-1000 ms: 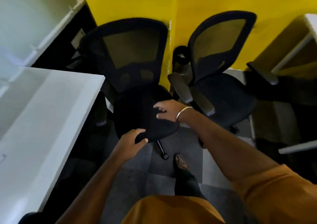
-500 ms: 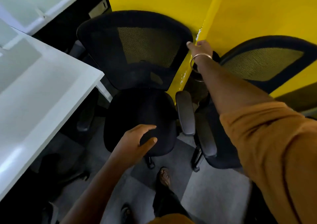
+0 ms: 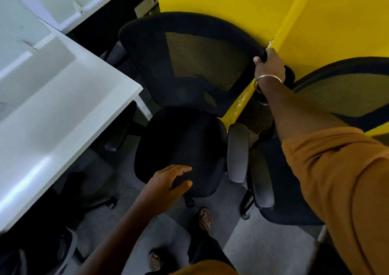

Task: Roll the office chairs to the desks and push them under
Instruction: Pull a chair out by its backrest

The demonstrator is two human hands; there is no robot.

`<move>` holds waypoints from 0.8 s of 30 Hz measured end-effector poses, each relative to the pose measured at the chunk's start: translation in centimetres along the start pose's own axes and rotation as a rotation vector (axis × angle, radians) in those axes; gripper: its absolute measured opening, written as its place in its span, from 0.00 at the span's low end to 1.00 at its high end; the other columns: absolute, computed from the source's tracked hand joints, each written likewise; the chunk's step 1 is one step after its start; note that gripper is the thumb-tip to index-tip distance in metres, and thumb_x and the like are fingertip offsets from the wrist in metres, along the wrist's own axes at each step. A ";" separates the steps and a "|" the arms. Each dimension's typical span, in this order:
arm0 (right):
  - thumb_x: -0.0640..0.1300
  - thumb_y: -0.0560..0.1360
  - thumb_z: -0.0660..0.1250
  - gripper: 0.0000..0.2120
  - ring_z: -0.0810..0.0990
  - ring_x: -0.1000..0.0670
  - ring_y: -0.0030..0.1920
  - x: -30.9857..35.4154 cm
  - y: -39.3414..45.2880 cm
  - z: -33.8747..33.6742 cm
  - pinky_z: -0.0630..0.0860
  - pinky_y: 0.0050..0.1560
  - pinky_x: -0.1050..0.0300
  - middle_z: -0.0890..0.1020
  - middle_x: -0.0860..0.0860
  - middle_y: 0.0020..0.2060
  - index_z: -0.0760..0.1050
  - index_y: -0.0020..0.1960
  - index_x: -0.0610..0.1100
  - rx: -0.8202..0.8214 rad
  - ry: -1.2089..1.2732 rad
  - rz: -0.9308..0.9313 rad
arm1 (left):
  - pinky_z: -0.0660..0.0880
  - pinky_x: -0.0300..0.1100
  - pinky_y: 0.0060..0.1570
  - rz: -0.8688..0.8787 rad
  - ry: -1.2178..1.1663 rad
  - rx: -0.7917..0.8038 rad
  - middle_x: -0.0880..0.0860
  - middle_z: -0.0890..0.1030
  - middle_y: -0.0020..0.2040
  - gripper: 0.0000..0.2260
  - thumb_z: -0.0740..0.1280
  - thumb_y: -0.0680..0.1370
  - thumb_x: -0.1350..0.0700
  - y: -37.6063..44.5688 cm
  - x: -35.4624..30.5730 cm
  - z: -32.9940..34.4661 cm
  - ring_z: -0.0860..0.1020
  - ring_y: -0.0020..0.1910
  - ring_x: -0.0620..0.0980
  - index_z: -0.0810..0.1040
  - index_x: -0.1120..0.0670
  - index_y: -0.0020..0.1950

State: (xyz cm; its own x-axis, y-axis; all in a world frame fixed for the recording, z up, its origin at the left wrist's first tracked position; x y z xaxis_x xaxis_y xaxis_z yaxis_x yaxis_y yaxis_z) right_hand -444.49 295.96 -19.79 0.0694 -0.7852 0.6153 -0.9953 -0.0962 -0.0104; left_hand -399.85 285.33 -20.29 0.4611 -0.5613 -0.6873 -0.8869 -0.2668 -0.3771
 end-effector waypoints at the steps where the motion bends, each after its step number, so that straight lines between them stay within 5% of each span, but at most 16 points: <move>1: 0.55 0.82 0.66 0.20 0.77 0.36 0.66 -0.8 -0.7 -0.5 0.75 0.61 0.41 0.80 0.41 0.65 0.73 0.70 0.46 -0.023 0.002 -0.002 | 0.70 0.22 0.56 -0.004 0.001 0.013 0.36 0.76 0.64 0.19 0.69 0.82 0.45 -0.2 0.1 0.2 0.71 0.63 0.25 0.75 0.42 0.73; 12: 0.55 0.82 0.66 0.19 0.80 0.33 0.57 -8.9 -15.7 -6.4 0.75 0.52 0.40 0.81 0.37 0.56 0.71 0.60 0.40 -0.110 -0.016 0.022 | 0.74 0.39 0.67 0.027 -0.104 0.122 0.43 0.78 0.70 0.25 0.70 0.81 0.46 -0.9 -2.1 2.2 0.76 0.67 0.38 0.70 0.45 0.78; 17: 0.57 0.80 0.66 0.18 0.75 0.40 0.38 -11.3 -26.1 -8.9 0.67 0.38 0.50 0.76 0.44 0.37 0.67 0.47 0.43 -0.110 -0.002 -0.011 | 0.72 0.30 0.62 0.101 -0.123 0.143 0.44 0.80 0.68 0.24 0.70 0.81 0.46 -1.8 -2.9 3.5 0.77 0.65 0.38 0.70 0.45 0.77; 21: 0.61 0.78 0.70 0.22 0.76 0.46 0.32 -12.4 -34.8 -9.5 0.70 0.32 0.52 0.74 0.52 0.30 0.66 0.39 0.47 0.039 0.016 -0.072 | 0.72 0.33 0.63 0.120 -0.184 0.174 0.45 0.79 0.69 0.26 0.71 0.81 0.47 -3.3 -3.0 4.7 0.77 0.66 0.39 0.70 0.47 0.78; 24: 0.71 0.78 0.63 0.25 0.74 0.55 0.31 -13.5 -39.1 -10.1 0.73 0.29 0.50 0.74 0.56 0.31 0.71 0.37 0.51 0.194 -0.033 -0.328 | 0.72 0.33 0.63 0.128 -0.223 0.214 0.46 0.78 0.71 0.29 0.72 0.80 0.46 -4.4 -2.9 5.3 0.76 0.67 0.39 0.68 0.47 0.79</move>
State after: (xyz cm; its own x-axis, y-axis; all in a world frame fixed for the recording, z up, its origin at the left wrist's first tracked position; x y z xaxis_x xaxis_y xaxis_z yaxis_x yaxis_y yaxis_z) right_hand -407.25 316.53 -19.72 0.3877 -0.7126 0.5847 -0.8888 -0.4573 0.0321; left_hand -397.14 292.34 -19.93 0.3623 -0.3883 -0.8474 -0.9228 -0.0218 -0.3846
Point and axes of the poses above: each hand's wrist, its own y-axis towards the middle knuckle, its own z-axis out of the palm, x = y × z, the point moved 1 cm from there along y, towards the middle knuckle
